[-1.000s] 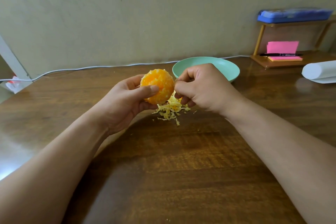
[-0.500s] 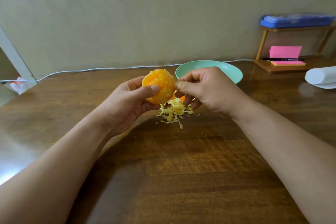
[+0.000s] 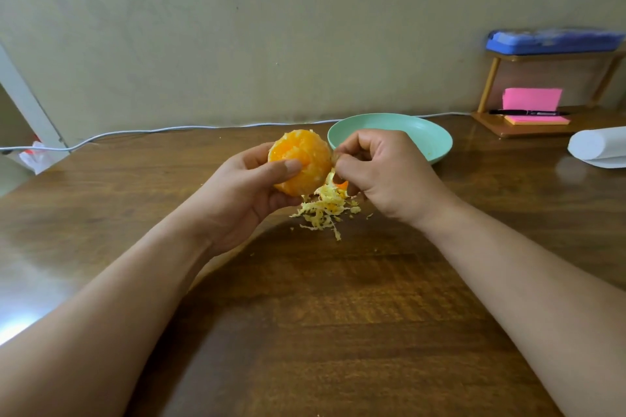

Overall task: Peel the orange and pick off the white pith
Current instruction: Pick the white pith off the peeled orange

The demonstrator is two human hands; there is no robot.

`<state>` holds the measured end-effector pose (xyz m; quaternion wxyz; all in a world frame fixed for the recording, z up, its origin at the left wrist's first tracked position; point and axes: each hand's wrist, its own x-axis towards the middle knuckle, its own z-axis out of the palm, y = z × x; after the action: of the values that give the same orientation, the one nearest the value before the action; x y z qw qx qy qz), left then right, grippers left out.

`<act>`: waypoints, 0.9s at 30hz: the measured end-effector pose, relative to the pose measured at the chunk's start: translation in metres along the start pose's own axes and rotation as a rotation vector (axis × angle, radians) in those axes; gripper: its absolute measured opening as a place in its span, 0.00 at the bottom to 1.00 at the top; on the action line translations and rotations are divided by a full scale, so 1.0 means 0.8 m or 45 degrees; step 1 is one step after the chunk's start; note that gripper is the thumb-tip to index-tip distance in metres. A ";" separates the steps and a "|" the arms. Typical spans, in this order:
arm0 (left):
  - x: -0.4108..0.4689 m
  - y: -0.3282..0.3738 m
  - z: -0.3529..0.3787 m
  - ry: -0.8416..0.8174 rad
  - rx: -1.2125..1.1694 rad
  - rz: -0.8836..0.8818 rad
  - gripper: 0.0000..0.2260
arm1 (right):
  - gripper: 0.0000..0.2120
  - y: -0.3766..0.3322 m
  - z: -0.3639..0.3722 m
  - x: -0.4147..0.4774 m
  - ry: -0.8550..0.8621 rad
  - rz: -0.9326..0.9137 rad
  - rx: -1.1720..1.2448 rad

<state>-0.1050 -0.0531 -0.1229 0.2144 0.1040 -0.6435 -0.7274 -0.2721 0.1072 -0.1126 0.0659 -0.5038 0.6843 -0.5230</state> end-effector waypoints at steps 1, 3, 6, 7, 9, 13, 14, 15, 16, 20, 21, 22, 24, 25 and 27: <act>0.000 0.000 -0.001 -0.011 -0.050 -0.001 0.24 | 0.06 0.002 0.000 0.000 -0.020 0.027 -0.012; 0.000 0.000 -0.002 -0.025 -0.140 0.012 0.24 | 0.04 0.008 -0.002 -0.001 -0.096 0.095 -0.149; 0.000 0.002 -0.002 0.026 -0.120 0.004 0.28 | 0.10 0.012 -0.002 -0.003 -0.151 0.075 -0.336; 0.001 0.002 -0.001 0.065 -0.088 -0.010 0.29 | 0.11 0.010 -0.001 -0.003 -0.129 0.041 -0.350; 0.001 0.000 0.000 0.141 0.011 -0.033 0.30 | 0.10 0.004 0.000 -0.004 -0.100 0.002 -0.408; -0.001 -0.001 0.000 0.183 0.175 -0.083 0.37 | 0.05 0.003 0.002 -0.006 -0.151 0.033 -0.528; -0.002 0.000 0.000 0.174 0.185 -0.101 0.37 | 0.05 0.004 0.002 -0.005 -0.141 0.029 -0.518; -0.002 0.001 0.001 0.169 0.178 -0.115 0.35 | 0.07 0.004 0.001 -0.004 -0.126 0.011 -0.503; -0.003 0.002 0.001 0.163 0.149 -0.121 0.33 | 0.07 0.003 0.001 -0.003 -0.110 0.004 -0.474; -0.004 0.006 0.006 0.122 -0.134 -0.135 0.24 | 0.05 0.005 -0.001 0.000 -0.041 0.057 -0.321; -0.005 0.007 0.006 0.112 -0.219 -0.149 0.22 | 0.04 0.006 0.000 0.001 -0.024 0.077 -0.279; -0.005 0.007 0.005 0.100 -0.292 -0.163 0.21 | 0.05 0.005 0.000 0.001 -0.008 0.086 -0.239; -0.006 0.008 0.003 0.056 -0.376 -0.174 0.21 | 0.08 0.004 0.001 0.003 0.016 0.106 -0.096; -0.006 0.008 0.001 0.034 -0.393 -0.171 0.22 | 0.06 0.002 0.001 0.004 0.002 0.119 -0.007; -0.006 0.007 0.001 0.016 -0.397 -0.168 0.22 | 0.02 -0.006 0.002 0.001 -0.042 0.120 0.153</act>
<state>-0.1001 -0.0511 -0.1176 0.1837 0.1161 -0.5133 -0.8302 -0.2686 0.1056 -0.1096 0.1317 -0.4749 0.6735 -0.5510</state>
